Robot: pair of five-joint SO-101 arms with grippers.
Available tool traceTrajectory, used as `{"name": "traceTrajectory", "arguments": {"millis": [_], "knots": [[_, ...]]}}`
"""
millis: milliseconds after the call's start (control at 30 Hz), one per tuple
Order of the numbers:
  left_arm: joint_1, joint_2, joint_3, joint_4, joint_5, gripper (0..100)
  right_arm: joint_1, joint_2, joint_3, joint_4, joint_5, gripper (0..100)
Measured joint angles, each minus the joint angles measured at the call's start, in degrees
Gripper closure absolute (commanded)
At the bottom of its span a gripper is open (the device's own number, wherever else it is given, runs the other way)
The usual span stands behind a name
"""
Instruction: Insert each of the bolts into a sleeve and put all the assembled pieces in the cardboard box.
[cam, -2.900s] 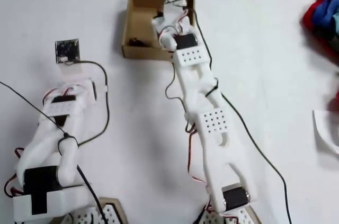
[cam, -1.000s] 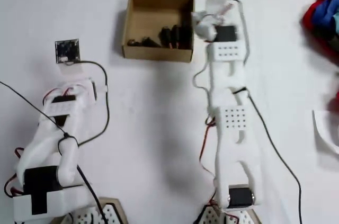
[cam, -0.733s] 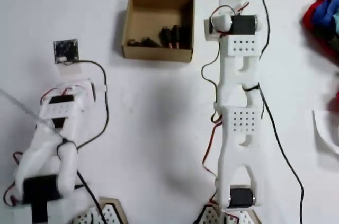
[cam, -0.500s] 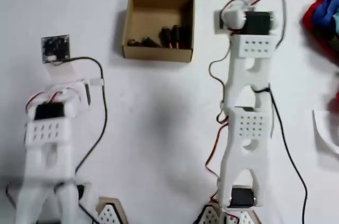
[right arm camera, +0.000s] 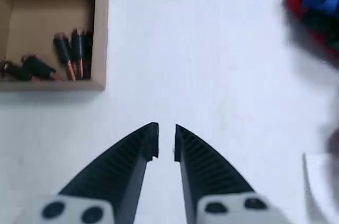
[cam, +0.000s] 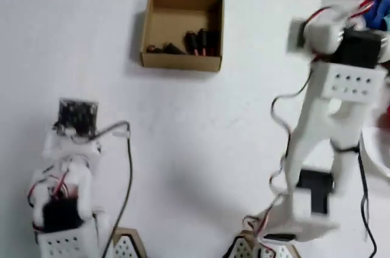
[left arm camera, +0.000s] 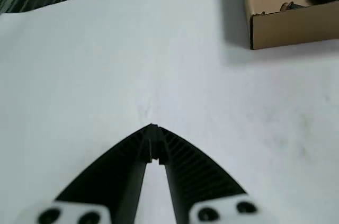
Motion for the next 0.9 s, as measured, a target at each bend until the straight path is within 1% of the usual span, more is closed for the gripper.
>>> {"name": "traceTrajectory", "arguments": {"millis": [100, 133, 233, 333, 400, 533, 700, 833, 900], "knots": [[0.0, -4.6, 5.1, 0.0, -0.3, 97, -1.0, -9.7, 19.3, -0.8, -8.2, 94.6], [0.0, -5.0, 6.2, 0.0, 0.0, 97, -0.9, -12.2, 24.8, -2.0, -9.3, 94.6], [0.1, -5.0, 9.2, 0.3, 3.7, 97, -0.9, -18.6, 39.2, -5.7, -9.6, 94.6], [0.9, -5.4, 12.7, 0.3, 7.0, 97, -1.0, -23.5, 50.5, -9.6, -7.4, 94.6], [2.0, -5.5, 14.3, 0.7, 8.0, 97, -1.0, -26.6, 56.2, -12.0, -5.6, 94.6], [6.3, -5.5, 14.9, 4.9, 8.4, 97, -1.0, -33.0, 66.9, -17.6, -3.7, 94.6], [11.3, -5.5, 14.9, 9.2, 8.4, 97, -1.0, -41.5, 83.6, -27.9, -2.9, 94.6], [13.0, -5.6, 15.7, 12.5, 8.5, 97, -1.0, -49.1, 97.3, -35.4, 3.6, 94.6], [13.5, -5.5, 16.6, 14.3, 8.4, 97, -1.0, -53.1, 103.5, -38.1, 5.5, 94.6]]}}
